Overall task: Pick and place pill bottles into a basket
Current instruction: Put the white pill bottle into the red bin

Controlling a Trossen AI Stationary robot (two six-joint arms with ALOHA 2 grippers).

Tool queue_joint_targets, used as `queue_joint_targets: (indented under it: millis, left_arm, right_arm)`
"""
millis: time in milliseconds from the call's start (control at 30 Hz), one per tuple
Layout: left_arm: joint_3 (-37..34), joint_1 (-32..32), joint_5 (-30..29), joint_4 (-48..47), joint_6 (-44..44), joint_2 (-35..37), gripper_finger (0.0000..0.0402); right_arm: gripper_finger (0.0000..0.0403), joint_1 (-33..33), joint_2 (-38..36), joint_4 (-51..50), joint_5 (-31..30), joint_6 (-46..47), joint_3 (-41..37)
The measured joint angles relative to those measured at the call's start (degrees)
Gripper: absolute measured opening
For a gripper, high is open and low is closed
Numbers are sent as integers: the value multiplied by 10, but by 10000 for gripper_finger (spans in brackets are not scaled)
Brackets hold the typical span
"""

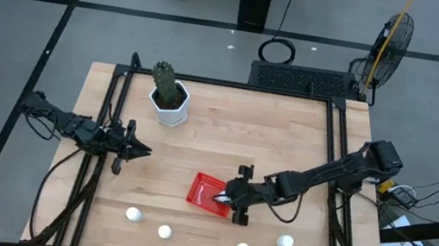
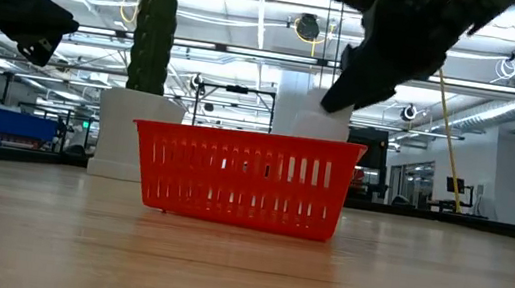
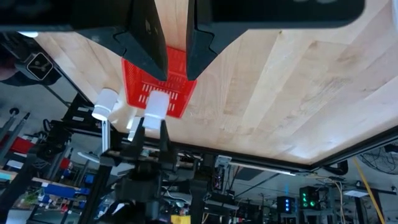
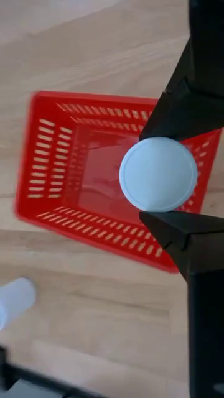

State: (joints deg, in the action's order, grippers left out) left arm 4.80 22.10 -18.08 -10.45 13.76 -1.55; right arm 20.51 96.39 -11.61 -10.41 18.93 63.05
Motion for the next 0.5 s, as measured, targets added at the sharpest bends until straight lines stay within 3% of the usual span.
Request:
queue_joint_targets:
  millis: [500]
  left_arm:
    - [0,0,0,3,0,-1,63]
  right_arm:
    - [152,-14,57,-34,30,-2,39]
